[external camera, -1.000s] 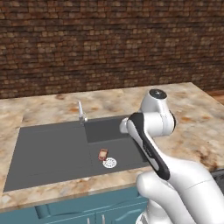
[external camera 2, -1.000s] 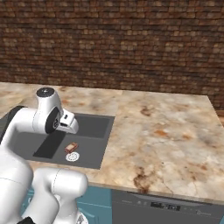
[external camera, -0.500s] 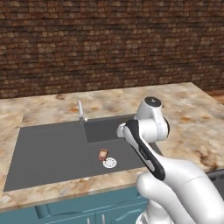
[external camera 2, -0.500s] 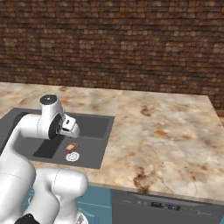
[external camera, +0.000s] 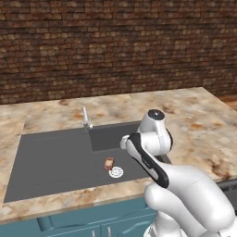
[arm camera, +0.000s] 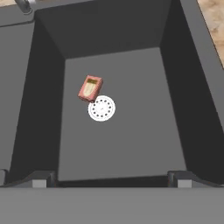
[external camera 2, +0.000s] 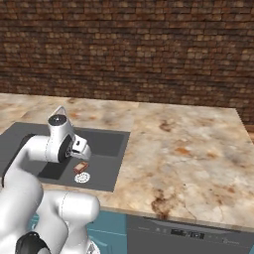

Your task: Pick up the dish brush and bar soap from the sink, and place them back in the cabinet, and close the cabinet door.

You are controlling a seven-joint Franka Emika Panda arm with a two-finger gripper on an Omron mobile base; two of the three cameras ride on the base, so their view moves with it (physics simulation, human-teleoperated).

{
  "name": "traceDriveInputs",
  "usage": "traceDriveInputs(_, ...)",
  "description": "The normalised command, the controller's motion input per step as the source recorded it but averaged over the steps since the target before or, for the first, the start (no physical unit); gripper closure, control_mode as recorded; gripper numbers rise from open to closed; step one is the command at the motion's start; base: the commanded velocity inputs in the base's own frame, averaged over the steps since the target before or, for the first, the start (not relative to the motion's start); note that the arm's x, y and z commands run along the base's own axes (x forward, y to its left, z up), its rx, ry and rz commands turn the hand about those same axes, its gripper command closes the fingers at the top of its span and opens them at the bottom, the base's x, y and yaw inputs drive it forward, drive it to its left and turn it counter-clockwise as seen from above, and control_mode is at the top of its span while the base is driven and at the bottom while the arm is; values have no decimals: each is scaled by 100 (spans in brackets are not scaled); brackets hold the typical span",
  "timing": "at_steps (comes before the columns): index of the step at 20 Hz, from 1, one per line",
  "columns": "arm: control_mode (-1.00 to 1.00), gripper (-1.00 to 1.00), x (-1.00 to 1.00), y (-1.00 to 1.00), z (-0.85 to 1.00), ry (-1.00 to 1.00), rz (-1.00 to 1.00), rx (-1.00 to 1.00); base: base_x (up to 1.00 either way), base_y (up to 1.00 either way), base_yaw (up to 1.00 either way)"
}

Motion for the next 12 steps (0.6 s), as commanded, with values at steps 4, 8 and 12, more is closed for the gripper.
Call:
traceDriveInputs(4,-100,-100,15,1,-29,0,0,0,0,0,0)
traceDriveInputs(8,-100,-100,17,6,-25,0,0,0,0,0,0)
traceDriveInputs(12,-100,-100,19,10,-22,0,0,0,0,0,0)
